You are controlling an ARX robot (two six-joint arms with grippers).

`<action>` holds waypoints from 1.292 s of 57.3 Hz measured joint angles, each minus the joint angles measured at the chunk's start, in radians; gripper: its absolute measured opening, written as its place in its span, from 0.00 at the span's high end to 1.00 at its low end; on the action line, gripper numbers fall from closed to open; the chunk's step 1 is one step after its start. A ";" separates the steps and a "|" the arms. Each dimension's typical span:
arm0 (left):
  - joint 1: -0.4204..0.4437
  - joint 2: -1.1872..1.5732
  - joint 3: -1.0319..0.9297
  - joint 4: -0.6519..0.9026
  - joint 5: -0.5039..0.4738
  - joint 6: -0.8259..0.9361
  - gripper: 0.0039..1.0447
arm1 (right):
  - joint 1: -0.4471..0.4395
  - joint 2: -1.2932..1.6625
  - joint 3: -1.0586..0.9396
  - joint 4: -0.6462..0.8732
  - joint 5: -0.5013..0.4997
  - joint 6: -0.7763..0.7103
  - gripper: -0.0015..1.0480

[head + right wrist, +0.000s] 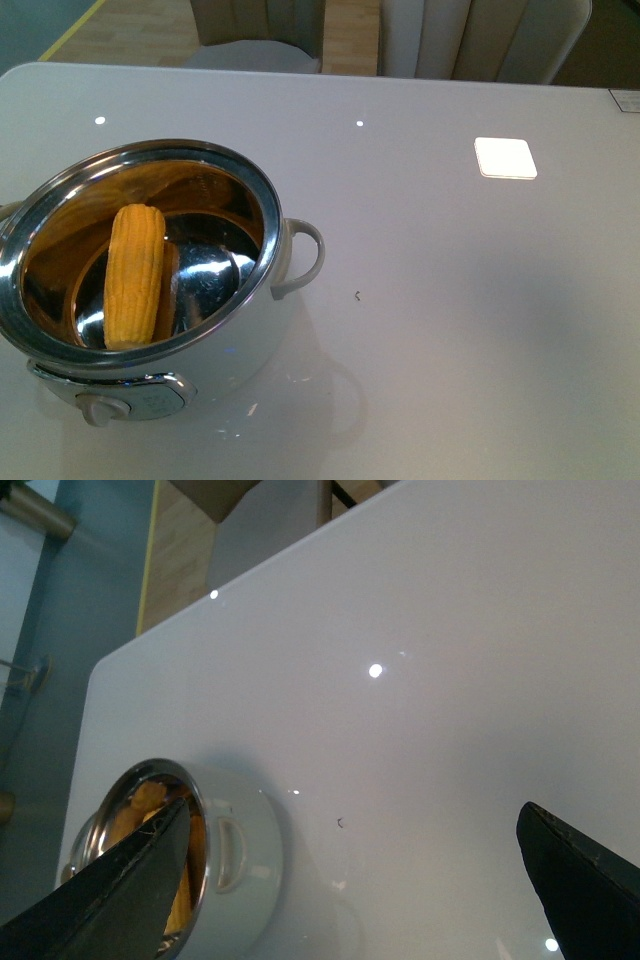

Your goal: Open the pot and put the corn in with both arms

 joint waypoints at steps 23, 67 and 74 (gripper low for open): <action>0.000 0.000 0.000 0.000 0.000 0.000 0.06 | -0.006 -0.163 -0.385 0.729 0.224 -0.484 0.70; 0.000 0.000 0.000 0.000 0.000 0.000 0.06 | -0.006 -0.516 -0.560 0.565 0.222 -0.511 0.98; 0.000 0.000 0.000 0.000 0.000 0.000 0.06 | -0.006 -0.572 -0.560 0.520 0.224 -0.511 0.98</action>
